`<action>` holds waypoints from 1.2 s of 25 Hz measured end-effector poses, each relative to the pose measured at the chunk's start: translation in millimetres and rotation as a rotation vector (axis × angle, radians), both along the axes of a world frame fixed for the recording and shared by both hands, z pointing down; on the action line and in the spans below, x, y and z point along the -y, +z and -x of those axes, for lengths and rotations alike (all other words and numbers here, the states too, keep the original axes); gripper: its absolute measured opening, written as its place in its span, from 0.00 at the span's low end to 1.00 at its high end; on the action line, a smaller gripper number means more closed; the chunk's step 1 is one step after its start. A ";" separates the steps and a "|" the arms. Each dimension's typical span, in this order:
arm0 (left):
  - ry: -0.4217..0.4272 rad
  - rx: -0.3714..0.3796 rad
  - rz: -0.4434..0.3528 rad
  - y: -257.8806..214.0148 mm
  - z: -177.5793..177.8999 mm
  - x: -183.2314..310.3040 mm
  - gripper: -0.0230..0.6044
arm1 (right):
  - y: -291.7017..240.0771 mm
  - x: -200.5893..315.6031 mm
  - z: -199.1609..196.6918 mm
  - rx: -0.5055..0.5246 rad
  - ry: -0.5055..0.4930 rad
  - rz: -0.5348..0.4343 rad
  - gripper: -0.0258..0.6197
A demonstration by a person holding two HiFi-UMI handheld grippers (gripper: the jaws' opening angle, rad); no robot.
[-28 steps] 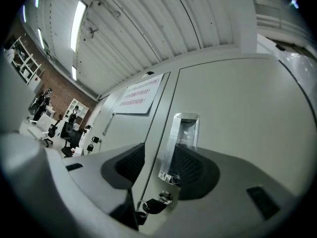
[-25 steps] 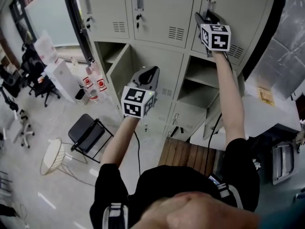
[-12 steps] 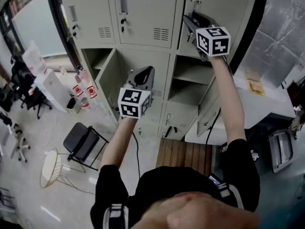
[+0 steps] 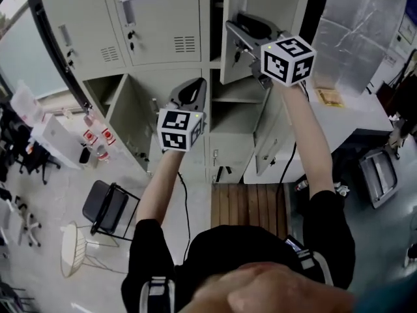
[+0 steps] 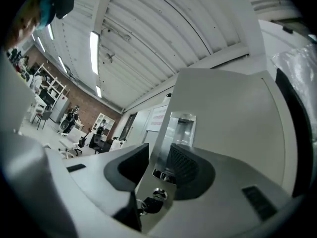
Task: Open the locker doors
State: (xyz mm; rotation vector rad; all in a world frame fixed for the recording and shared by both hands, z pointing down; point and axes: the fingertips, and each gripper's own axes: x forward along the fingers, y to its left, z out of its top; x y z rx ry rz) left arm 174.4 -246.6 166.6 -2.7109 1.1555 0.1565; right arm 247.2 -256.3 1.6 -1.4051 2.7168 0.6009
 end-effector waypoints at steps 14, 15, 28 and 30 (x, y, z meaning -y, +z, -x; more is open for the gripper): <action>0.178 0.083 -0.055 6.0 -102.4 -32.9 0.05 | -4.6 -81.0 -51.4 0.168 -0.165 0.044 0.25; 0.198 0.076 -0.056 6.0 -109.7 -38.7 0.05 | -4.7 -85.7 -55.3 0.171 -0.164 0.041 0.26; 0.356 0.062 -0.092 15.1 -178.9 -91.2 0.05 | -4.8 -137.6 -114.7 0.198 -0.101 -0.067 0.25; 0.390 0.066 -0.087 16.9 -189.6 -98.3 0.05 | -6.8 -146.8 -123.8 0.203 -0.077 -0.092 0.22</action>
